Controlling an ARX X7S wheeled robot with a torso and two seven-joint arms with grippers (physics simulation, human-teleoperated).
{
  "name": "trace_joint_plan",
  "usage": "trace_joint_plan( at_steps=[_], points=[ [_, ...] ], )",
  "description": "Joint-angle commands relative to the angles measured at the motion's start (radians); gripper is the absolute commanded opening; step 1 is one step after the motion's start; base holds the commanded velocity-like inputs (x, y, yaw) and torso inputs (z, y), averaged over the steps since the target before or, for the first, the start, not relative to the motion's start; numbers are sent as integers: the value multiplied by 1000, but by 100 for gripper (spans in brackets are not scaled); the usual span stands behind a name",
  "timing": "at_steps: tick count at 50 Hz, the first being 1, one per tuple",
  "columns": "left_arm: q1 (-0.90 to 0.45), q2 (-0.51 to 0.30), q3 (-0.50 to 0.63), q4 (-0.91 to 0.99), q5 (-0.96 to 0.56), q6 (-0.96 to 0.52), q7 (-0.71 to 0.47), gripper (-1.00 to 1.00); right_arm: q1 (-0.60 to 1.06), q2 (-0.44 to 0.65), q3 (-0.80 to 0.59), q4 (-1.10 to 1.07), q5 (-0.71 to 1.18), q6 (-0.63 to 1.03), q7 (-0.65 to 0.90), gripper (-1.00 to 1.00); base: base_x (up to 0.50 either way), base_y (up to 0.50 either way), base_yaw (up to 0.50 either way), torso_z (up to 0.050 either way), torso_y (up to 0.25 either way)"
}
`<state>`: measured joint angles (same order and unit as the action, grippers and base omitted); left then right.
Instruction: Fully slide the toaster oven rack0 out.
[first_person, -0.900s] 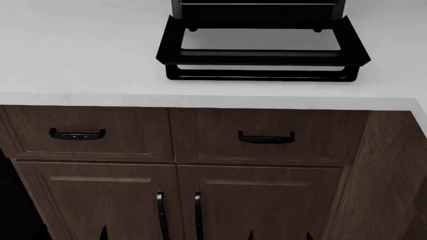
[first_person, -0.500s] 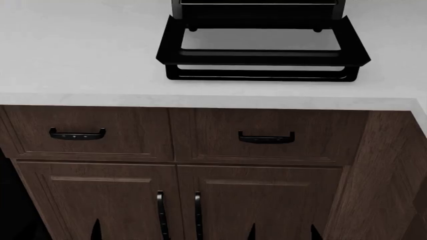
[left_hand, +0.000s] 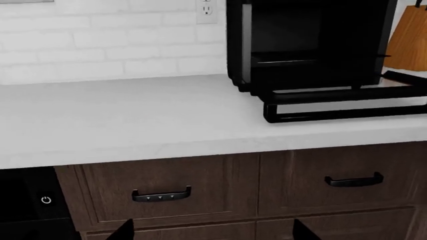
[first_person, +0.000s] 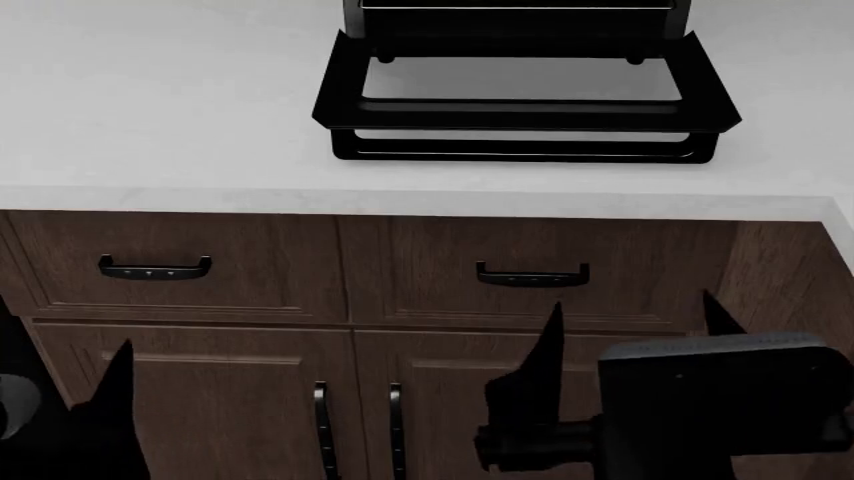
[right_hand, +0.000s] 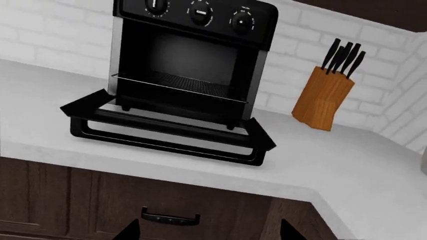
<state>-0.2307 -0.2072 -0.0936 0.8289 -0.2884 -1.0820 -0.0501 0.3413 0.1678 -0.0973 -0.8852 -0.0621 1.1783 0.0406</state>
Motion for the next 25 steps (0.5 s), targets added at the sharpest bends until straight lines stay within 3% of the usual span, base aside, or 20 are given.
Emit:
trace_joint_plan(
  at_steps=[1, 6, 15, 19, 25],
  points=[
    [-345, -74, -115, 88, -113, -416, 42, 100, 311, 55, -3, -105, -104, 392, -177, 100, 0, 0, 0, 0, 0],
    [-493, -125, -94, -29, -104, -436, 36, 100, 493, -48, -123, 89, -794, 391, -759, 100, 0, 0, 0, 0, 0],
    [-613, -166, -65, -119, -116, -451, 37, 100, 645, -86, -97, 214, -952, 388, -927, 100, 0, 0, 0, 0, 0],
    [-627, -162, -54, -129, -124, -453, 33, 100, 626, -105, -64, 217, -924, 296, -868, 100, 0, 443, 0, 0, 0],
    [-660, -134, -49, -138, -135, -462, 15, 100, 620, -113, -46, 223, -903, 288, -864, 100, 0, 500, 0, 0, 0]
  ],
)
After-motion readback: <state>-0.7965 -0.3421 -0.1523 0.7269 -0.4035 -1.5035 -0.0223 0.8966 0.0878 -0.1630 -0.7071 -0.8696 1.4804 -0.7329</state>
